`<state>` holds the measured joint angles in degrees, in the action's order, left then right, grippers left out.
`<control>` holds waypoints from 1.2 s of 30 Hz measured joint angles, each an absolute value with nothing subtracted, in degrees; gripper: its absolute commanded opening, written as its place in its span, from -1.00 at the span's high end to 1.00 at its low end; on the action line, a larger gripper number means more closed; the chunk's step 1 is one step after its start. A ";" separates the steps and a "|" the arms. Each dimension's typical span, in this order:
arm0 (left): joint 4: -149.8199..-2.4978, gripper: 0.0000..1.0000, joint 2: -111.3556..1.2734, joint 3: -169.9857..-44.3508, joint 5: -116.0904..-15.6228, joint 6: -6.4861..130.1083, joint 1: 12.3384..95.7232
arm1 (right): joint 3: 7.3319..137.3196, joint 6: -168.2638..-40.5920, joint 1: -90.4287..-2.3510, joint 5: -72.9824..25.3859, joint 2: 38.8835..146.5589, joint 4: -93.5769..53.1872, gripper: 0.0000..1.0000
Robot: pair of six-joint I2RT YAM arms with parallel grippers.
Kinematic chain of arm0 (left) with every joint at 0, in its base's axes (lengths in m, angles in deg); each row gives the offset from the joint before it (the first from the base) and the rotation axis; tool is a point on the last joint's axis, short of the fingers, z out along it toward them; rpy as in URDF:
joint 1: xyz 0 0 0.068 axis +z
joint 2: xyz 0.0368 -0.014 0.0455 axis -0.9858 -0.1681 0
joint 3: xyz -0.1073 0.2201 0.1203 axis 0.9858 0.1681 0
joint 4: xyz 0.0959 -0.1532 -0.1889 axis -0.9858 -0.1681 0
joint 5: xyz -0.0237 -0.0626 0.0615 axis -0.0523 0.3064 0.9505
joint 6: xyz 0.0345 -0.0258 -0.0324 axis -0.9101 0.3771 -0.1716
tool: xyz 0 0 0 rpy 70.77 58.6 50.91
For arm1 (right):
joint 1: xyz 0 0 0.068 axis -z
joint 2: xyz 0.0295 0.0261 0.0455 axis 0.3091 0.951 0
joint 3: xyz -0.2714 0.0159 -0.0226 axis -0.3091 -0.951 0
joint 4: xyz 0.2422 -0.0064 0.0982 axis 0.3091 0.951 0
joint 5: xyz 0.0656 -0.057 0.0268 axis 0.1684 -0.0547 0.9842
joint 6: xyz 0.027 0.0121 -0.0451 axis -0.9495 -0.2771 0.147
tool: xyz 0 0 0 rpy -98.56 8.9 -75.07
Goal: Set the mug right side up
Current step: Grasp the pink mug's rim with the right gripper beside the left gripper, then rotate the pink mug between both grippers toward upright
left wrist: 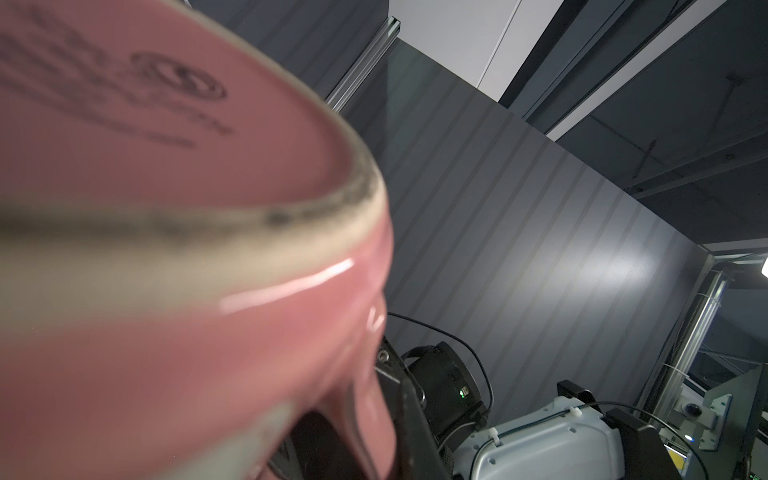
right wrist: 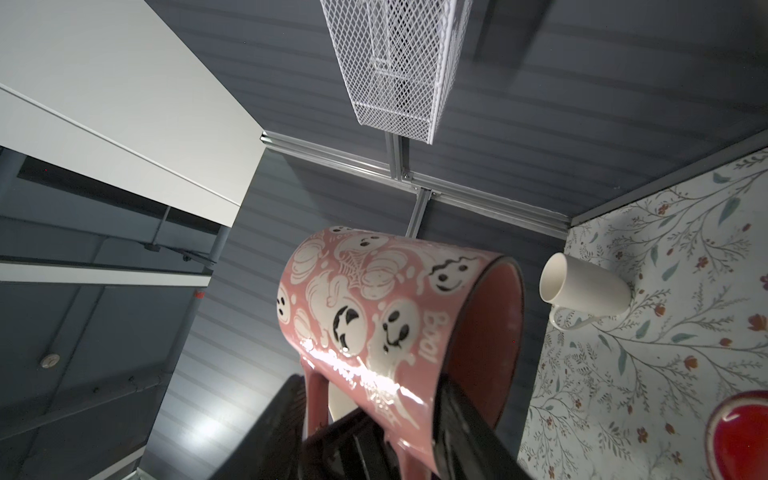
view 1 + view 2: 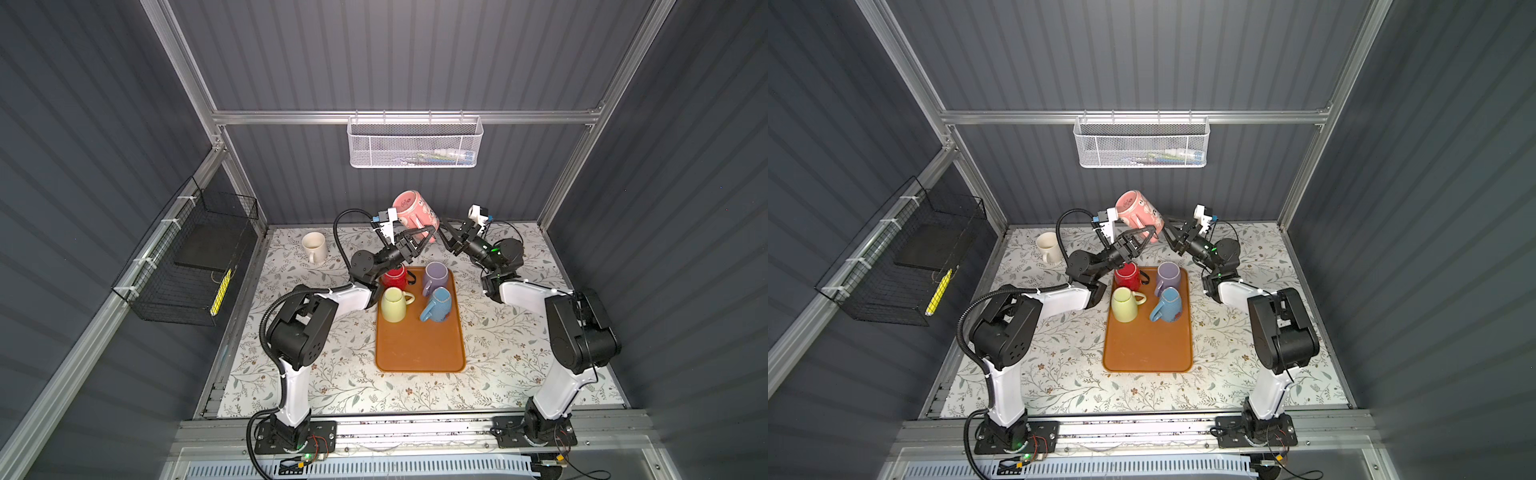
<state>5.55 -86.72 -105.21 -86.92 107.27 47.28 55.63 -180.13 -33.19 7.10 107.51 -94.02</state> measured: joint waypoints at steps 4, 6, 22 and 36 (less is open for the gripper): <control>8.46 1.00 -86.94 -106.39 -86.24 108.84 47.46 | 60.39 -179.67 -32.81 10.25 107.75 -92.64 -0.04; 10.03 1.00 -86.94 -107.35 -86.07 109.54 47.52 | 63.34 -179.63 -32.86 11.82 108.01 -92.53 -0.04; 11.17 0.97 -90.50 -109.84 -86.16 114.33 47.85 | 67.26 -175.46 -34.00 15.88 112.36 -90.83 -0.06; 11.23 0.91 -90.78 -112.38 -85.83 116.45 47.59 | 72.59 -169.95 -34.96 18.68 113.98 -90.41 -0.05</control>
<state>11.23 -90.78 -112.38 -85.83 116.45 47.59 72.59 -169.95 -34.96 18.68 113.98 -90.41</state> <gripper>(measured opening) 0.109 0.528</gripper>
